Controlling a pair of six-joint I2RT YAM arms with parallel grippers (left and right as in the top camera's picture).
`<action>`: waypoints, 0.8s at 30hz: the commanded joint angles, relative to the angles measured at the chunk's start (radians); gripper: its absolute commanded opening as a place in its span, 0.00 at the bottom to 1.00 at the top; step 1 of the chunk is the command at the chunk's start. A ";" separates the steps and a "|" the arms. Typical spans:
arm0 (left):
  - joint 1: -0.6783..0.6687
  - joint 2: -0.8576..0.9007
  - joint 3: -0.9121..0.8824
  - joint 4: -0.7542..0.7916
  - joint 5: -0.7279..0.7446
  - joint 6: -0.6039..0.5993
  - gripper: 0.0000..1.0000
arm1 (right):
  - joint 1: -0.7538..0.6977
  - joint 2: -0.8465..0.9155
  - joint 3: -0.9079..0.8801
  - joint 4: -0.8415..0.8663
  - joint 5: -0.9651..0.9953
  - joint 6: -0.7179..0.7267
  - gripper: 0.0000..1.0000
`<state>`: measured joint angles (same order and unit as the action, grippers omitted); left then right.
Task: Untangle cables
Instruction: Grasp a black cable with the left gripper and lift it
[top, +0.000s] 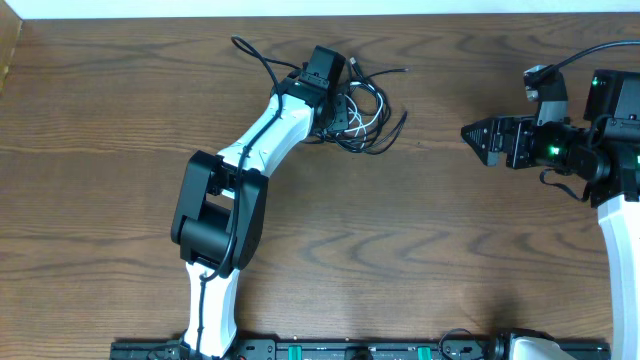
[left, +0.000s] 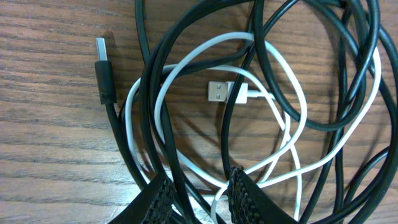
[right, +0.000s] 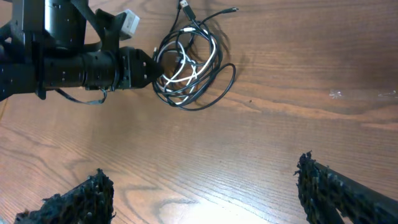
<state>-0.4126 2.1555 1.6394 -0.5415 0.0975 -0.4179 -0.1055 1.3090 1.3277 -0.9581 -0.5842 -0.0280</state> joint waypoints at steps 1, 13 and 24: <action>0.002 0.016 -0.014 0.010 -0.021 -0.031 0.31 | 0.008 0.002 0.016 -0.005 -0.009 0.013 0.93; 0.002 0.017 -0.082 0.061 -0.021 -0.033 0.27 | 0.008 0.002 0.016 -0.005 -0.009 0.013 0.93; 0.003 -0.019 -0.071 0.072 -0.021 -0.040 0.07 | 0.008 0.002 0.016 -0.005 -0.009 0.013 0.93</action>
<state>-0.4126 2.1555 1.5642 -0.4698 0.0898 -0.4492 -0.1055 1.3090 1.3277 -0.9611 -0.5838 -0.0280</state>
